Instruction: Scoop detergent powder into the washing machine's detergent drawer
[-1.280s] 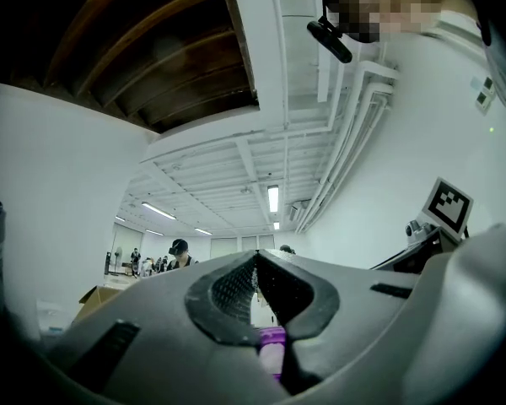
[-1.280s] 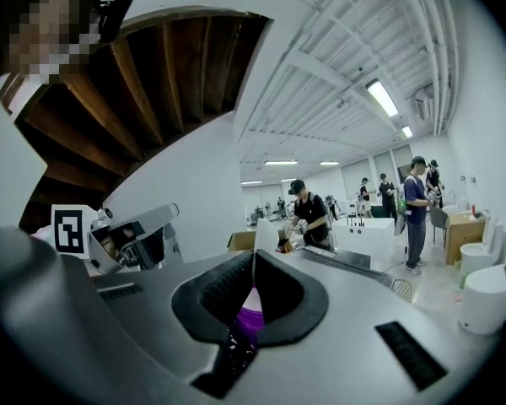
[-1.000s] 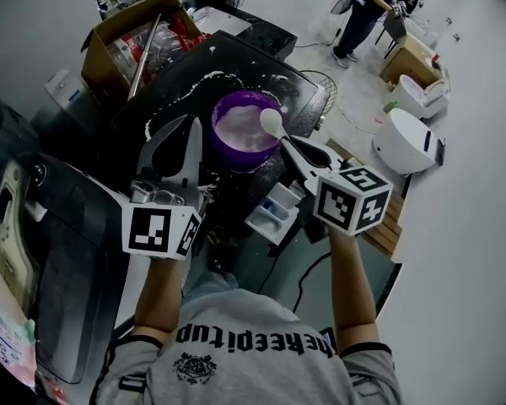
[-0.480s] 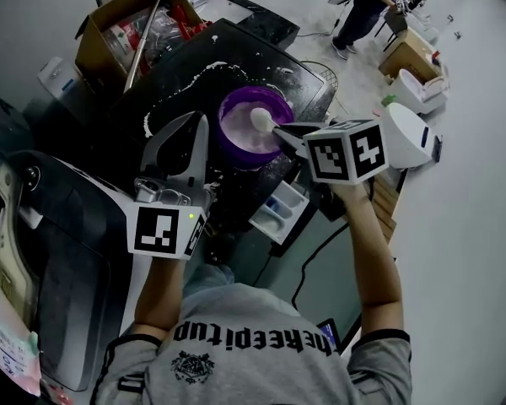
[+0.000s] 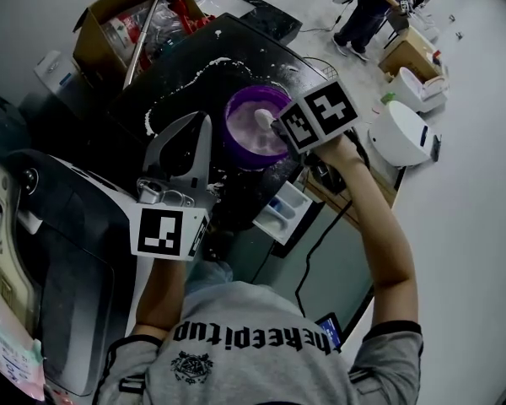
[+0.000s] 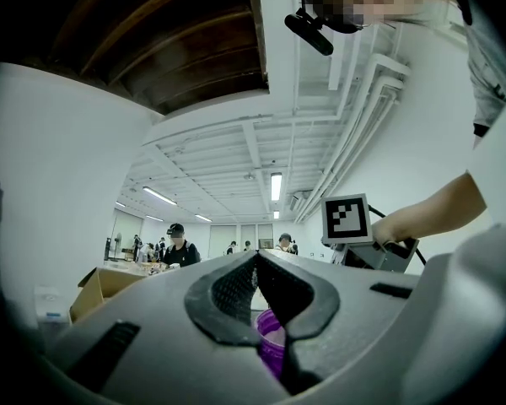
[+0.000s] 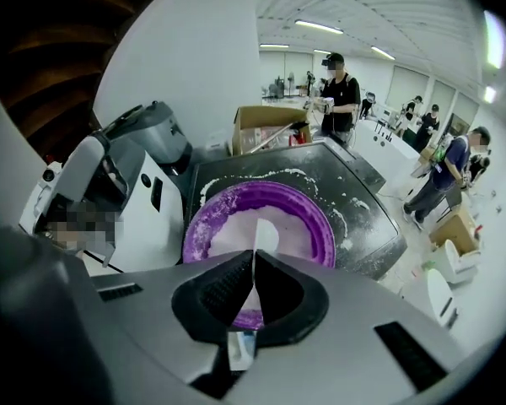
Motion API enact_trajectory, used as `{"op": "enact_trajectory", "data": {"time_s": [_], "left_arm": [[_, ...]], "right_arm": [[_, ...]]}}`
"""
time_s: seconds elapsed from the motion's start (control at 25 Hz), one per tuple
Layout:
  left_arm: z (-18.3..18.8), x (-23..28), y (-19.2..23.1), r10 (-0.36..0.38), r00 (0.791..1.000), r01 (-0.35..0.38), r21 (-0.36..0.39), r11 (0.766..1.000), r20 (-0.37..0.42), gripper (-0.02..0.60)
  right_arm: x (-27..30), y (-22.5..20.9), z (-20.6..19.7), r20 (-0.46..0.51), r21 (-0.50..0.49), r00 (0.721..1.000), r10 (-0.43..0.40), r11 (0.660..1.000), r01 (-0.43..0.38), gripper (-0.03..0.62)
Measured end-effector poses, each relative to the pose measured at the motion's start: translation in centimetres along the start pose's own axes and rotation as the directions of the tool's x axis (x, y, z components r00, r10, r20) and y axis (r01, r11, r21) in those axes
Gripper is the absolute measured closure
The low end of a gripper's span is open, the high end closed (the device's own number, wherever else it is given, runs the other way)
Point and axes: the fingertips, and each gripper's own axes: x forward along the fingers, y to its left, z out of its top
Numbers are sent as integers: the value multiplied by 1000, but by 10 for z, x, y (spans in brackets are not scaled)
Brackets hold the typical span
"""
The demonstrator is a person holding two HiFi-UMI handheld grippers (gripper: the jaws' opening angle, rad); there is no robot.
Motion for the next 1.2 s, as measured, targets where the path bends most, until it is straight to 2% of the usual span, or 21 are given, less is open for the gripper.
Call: {"op": "enact_trajectory", "data": {"time_s": [0.24, 0.4, 0.6, 0.92, 1.2], "left_arm": [[-1, 3, 0, -6, 1000, 6, 19, 1000, 3, 578], [-5, 3, 3, -9, 1000, 9, 9, 1000, -3, 578], [-8, 3, 9, -5, 1000, 5, 1, 1000, -8, 578], [-10, 5, 15, -2, 1000, 2, -2, 1000, -12, 578], [-10, 7, 15, -8, 1000, 8, -2, 1000, -14, 578]], "right_arm": [[22, -11, -1, -133, -16, 991, -28, 1000, 26, 589], [30, -9, 2, -176, -20, 984, -21, 1000, 17, 589], [40, 0, 5, -196, -4, 980, 22, 1000, -23, 589], [49, 18, 7, -196, 64, 970, 145, 989, -134, 589], [45, 20, 7, -136, 160, 961, 241, 963, -219, 589]]}}
